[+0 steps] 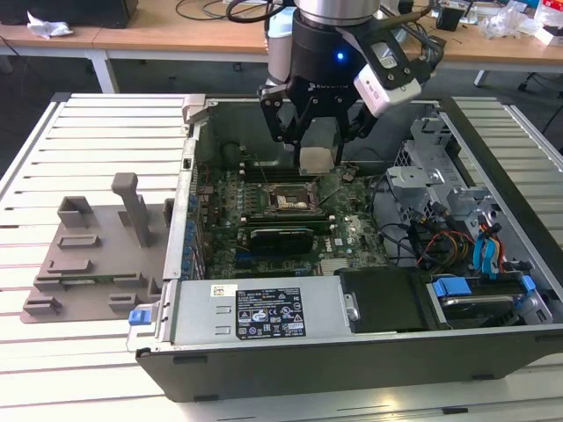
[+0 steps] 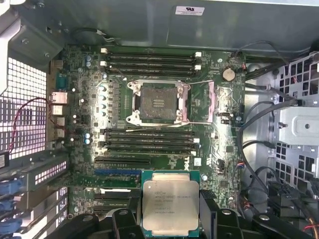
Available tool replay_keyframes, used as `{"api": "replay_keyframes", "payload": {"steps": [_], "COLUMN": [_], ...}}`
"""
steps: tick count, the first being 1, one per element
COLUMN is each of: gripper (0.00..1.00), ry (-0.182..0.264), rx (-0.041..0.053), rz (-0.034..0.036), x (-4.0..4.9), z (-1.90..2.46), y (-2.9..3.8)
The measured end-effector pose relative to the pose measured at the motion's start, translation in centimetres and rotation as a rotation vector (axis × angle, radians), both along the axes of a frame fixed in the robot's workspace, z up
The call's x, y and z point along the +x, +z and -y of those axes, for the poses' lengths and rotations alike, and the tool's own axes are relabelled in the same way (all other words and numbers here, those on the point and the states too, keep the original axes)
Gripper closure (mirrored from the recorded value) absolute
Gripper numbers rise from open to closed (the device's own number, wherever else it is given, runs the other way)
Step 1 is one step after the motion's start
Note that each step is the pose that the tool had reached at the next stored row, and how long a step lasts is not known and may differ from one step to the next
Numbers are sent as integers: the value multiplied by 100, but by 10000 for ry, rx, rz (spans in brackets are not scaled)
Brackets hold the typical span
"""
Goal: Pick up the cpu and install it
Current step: 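Pick up the cpu and move it towards the insertion slot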
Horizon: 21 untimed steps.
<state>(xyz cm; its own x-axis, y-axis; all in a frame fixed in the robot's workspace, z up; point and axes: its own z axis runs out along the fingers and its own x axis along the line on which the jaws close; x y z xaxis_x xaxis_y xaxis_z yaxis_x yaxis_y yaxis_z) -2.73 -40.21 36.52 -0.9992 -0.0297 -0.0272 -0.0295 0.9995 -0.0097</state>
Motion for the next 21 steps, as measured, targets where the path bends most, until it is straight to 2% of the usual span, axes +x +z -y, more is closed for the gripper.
{"api": "replay_keyframes", "payload": {"steps": [1, 5, 8, 15, 16, 18, 19, 21], "gripper": [45, 45, 45, 45, 45, 45, 45, 45], "ry": [1, 3, 2, 0, 2, 2, 2, 2], "rx": [-4, -25, -33, -43, -45, -63, -67, -72], "rz": [-1, 0, 0, 0, 0, 0, 0, 0], "x": [1, 14, 23, 55, 59, 62, 63, 63], "z": [-14, -138, -175, -302, -334, -448, -491, -539], "y": [-2, -29, -49, -125, -138, -155, -162, -168]}}
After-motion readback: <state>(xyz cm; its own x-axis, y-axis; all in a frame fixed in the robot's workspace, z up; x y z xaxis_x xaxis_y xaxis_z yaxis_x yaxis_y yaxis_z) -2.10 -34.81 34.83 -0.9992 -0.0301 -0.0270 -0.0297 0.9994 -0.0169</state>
